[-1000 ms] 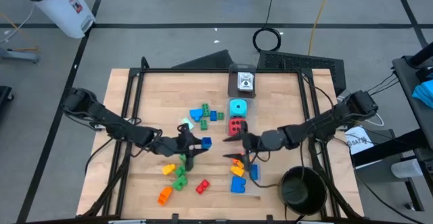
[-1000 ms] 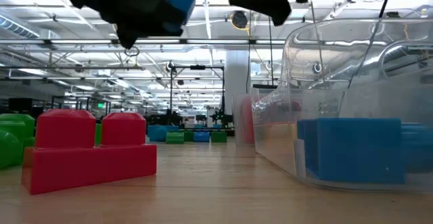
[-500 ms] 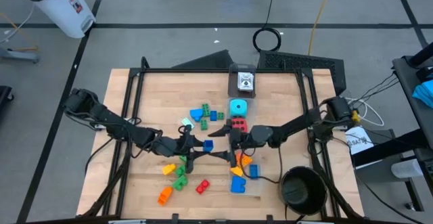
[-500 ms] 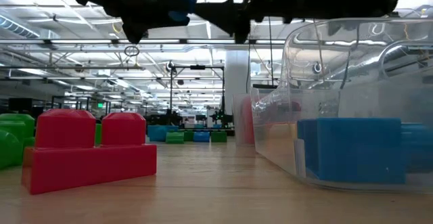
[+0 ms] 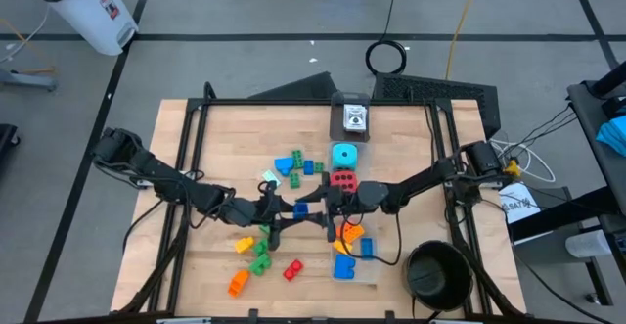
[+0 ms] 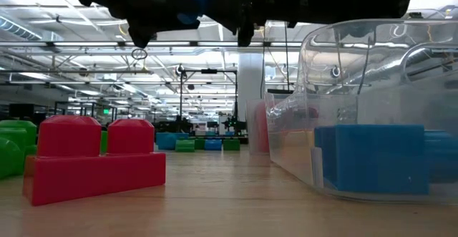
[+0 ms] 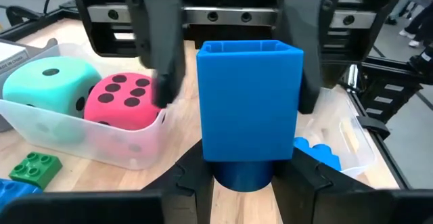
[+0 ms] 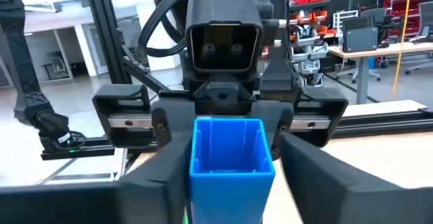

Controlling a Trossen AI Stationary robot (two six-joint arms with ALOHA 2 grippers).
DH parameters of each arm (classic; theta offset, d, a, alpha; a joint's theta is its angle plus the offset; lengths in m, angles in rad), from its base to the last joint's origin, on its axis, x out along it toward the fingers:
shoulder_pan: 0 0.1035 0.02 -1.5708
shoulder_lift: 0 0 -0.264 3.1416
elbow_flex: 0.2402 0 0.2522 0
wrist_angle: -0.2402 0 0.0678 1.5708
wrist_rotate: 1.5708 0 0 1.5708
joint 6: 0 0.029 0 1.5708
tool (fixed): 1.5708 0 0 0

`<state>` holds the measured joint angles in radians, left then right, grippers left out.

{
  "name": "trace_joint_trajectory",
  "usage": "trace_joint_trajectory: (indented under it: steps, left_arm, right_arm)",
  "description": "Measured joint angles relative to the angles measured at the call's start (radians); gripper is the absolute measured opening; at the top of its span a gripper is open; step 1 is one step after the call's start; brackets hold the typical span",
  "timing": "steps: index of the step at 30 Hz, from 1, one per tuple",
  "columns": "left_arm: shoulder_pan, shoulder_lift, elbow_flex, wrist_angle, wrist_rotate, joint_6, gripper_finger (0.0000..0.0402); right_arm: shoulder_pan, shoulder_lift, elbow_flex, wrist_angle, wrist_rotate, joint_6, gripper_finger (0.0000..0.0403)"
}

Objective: Pick & Place Toys
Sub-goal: Put the blue 1 stud game piece into the bottom transparent bin

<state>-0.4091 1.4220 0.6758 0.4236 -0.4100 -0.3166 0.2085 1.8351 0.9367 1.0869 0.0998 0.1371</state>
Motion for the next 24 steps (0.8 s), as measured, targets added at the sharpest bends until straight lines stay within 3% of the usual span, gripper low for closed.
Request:
trace_joint_trajectory:
  steps: [4,10,19,24]
  left_arm:
    - [0.000,0.000,0.000,-0.007,-0.003,-0.018,0.0131]
    - [-0.001,0.000,0.001,0.002,0.011,-0.060,0.0175]
    - [0.000,-0.001,0.002,-0.016,0.025,-0.058,0.0207]
    - [0.003,-0.001,0.002,-0.016,0.017,-0.059,0.0200]
  right_arm:
    - [-0.005,-0.001,0.000,-0.027,-0.008,0.005,0.0102]
    - [-0.008,-0.067,0.000,-0.154,-0.126,-0.014,0.0103]
    - [0.084,-0.354,-0.001,-0.821,-0.157,0.004,0.0103]
    - [0.172,-0.404,-0.012,-1.023,-0.155,0.059,0.0103]
